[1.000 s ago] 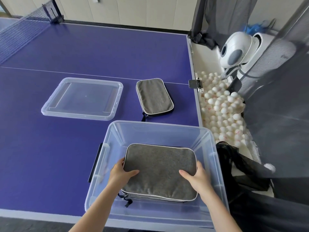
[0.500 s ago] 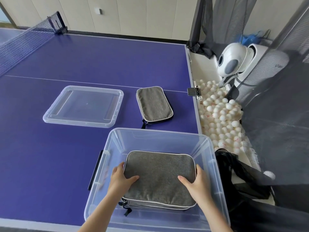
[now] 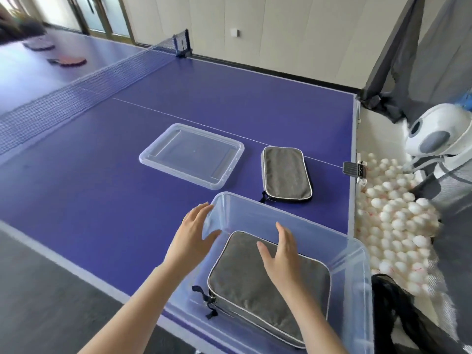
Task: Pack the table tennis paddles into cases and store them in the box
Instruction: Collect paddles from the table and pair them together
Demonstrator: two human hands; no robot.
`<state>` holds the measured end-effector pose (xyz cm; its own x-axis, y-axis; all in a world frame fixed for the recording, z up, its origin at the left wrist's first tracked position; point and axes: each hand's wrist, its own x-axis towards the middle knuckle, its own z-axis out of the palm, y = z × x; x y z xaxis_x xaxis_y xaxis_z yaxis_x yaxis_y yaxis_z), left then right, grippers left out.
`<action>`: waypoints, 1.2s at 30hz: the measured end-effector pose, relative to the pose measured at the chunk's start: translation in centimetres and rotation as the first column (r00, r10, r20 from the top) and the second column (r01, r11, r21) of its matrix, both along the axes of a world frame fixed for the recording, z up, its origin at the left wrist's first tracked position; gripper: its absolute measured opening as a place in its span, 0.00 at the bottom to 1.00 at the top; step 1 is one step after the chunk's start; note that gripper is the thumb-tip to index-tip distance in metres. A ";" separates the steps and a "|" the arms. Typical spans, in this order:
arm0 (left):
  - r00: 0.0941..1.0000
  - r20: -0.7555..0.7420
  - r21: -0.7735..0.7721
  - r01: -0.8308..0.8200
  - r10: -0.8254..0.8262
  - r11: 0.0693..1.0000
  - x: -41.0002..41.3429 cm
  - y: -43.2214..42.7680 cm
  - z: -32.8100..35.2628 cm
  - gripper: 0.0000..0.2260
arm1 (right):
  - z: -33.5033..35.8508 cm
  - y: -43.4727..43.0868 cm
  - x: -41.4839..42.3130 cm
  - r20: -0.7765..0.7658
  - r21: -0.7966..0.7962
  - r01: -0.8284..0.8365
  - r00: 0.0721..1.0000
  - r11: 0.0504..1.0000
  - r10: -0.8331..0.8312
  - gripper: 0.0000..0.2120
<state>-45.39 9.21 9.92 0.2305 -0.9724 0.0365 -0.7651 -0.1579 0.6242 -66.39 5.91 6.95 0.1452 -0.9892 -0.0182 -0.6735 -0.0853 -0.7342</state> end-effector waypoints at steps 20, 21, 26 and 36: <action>0.889 0.128 0.527 -0.437 0.440 0.729 24.0 24.0 -7.7 0.29 | -1.9 10.1 31.8 -0.388 0.162 -0.813 0.469 0.559 0.794 0.27; 0.884 0.128 0.550 -0.441 0.450 0.709 25.5 25.5 -8.2 0.29 | -2.5 11.2 33.5 -0.408 0.205 -0.822 0.421 0.531 0.810 0.27; 0.843 0.113 0.622 -0.472 0.525 0.625 31.9 32.8 -9.9 0.27 | -4.8 16.8 41.0 -0.472 0.408 -0.806 0.215 0.428 0.855 0.27; 0.719 0.057 0.699 -0.524 0.692 0.487 39.9 42.3 -12.1 0.27 | -6.7 25.0 55.2 -0.524 0.500 -0.835 -0.079 0.231 0.848 0.26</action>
